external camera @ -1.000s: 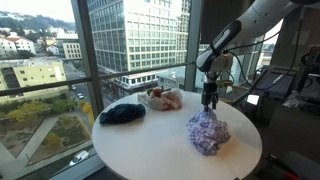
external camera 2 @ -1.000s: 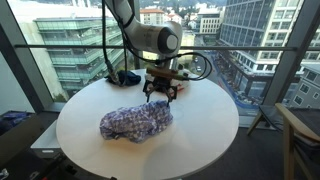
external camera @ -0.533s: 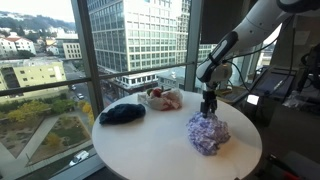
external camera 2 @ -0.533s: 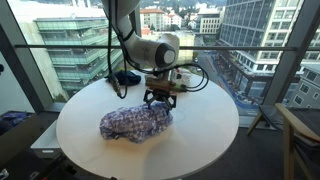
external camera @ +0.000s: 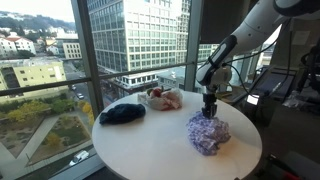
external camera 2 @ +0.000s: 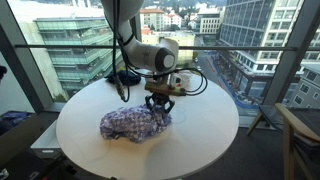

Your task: Move the checkered cloth to the left

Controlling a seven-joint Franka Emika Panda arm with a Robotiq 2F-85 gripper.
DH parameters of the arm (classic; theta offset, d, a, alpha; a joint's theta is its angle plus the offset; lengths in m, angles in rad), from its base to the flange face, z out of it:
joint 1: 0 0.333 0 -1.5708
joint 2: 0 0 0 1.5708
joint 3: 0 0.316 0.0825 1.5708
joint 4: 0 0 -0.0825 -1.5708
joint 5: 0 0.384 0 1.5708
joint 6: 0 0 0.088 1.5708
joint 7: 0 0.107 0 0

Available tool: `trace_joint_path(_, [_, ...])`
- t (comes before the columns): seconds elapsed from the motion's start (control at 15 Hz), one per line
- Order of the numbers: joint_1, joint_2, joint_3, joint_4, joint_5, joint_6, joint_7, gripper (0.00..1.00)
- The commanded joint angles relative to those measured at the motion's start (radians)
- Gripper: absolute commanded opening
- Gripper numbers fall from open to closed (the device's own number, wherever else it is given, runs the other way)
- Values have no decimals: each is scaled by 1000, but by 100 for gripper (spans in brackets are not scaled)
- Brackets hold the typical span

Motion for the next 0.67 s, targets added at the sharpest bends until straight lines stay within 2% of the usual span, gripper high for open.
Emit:
trace_joint_path(0.0, [-25, -100, 18, -74, 6, 64, 8, 13])
trace_joint_path(0.13, [-22, -160, 11, -117, 0, 110, 18, 1])
trace_joint_path(0.33, [-31, -261, 13, -186, 14, 154, 16, 2])
trace_joint_path(0.6, [-42, -401, 16, -269, 56, 129, -30, 2])
